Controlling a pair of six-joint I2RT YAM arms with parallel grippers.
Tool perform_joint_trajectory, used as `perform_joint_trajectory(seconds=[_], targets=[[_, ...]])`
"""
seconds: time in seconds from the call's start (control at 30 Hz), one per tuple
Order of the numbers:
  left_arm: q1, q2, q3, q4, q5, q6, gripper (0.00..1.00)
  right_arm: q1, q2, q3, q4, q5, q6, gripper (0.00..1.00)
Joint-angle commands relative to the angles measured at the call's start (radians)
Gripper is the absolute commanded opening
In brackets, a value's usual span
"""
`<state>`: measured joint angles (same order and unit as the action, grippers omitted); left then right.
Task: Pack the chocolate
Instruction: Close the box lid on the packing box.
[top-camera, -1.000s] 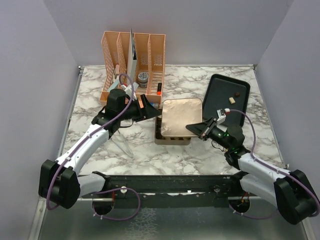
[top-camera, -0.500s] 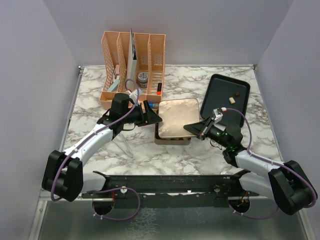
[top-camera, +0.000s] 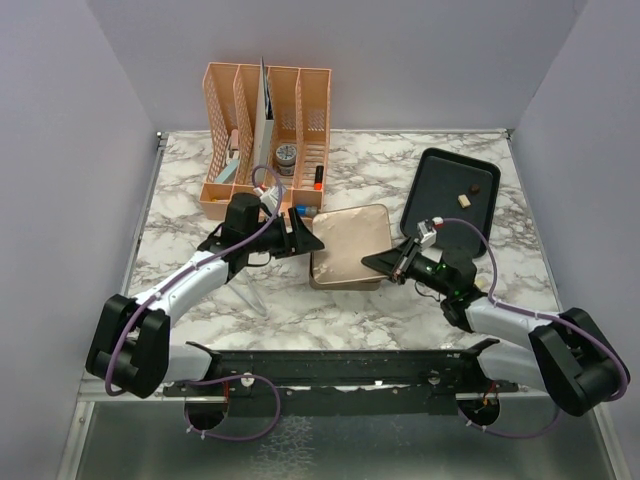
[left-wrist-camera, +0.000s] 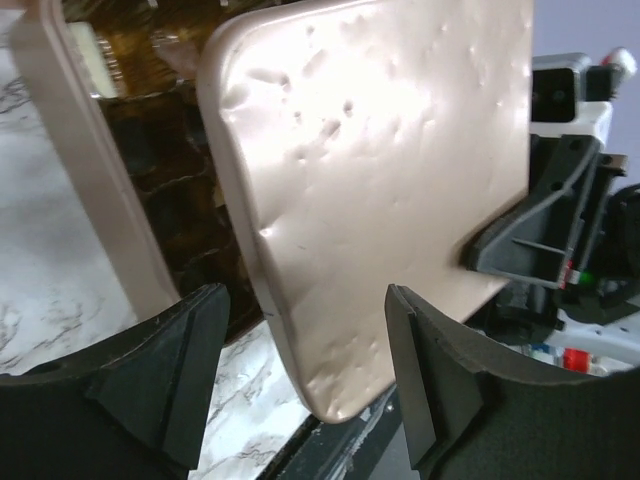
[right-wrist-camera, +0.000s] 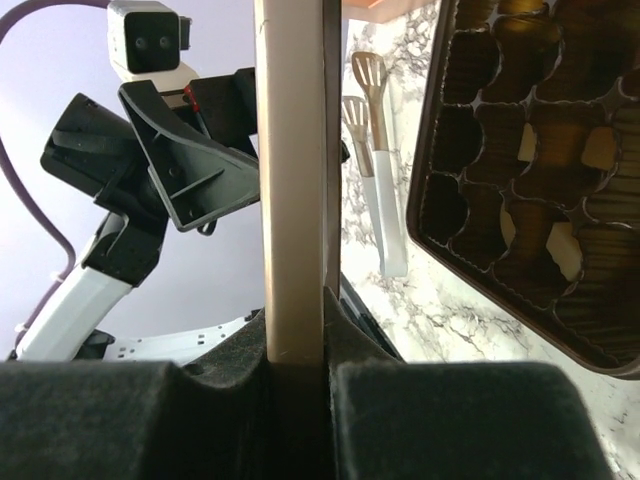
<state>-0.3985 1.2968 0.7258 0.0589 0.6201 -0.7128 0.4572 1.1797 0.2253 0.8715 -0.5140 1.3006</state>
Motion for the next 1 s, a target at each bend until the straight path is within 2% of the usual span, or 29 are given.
perform_joint_trajectory(seconds=[0.0,0.13,0.3,0.53,0.73,0.97], targets=[[0.004,-0.034,0.052,-0.16,-0.137,0.125,0.72,0.006,-0.029,0.041,-0.092,0.021,-0.053,0.15],[0.004,-0.064,0.082,-0.246,-0.22,0.195,0.74,0.01,-0.062,0.026,-0.124,0.06,-0.051,0.15],[0.004,-0.062,0.09,-0.253,-0.261,0.23,0.73,0.013,-0.064,0.033,-0.157,0.091,-0.052,0.15],[0.012,-0.014,0.074,-0.198,-0.228,0.213,0.68,0.028,0.021,0.072,-0.093,0.109,-0.021,0.14],[0.016,-0.013,0.079,-0.201,-0.203,0.205,0.68,0.048,0.11,0.122,-0.085,0.136,-0.001,0.14],[0.023,0.004,0.078,-0.201,-0.177,0.204,0.68,0.068,0.196,0.141,0.0,0.14,0.038,0.14]])
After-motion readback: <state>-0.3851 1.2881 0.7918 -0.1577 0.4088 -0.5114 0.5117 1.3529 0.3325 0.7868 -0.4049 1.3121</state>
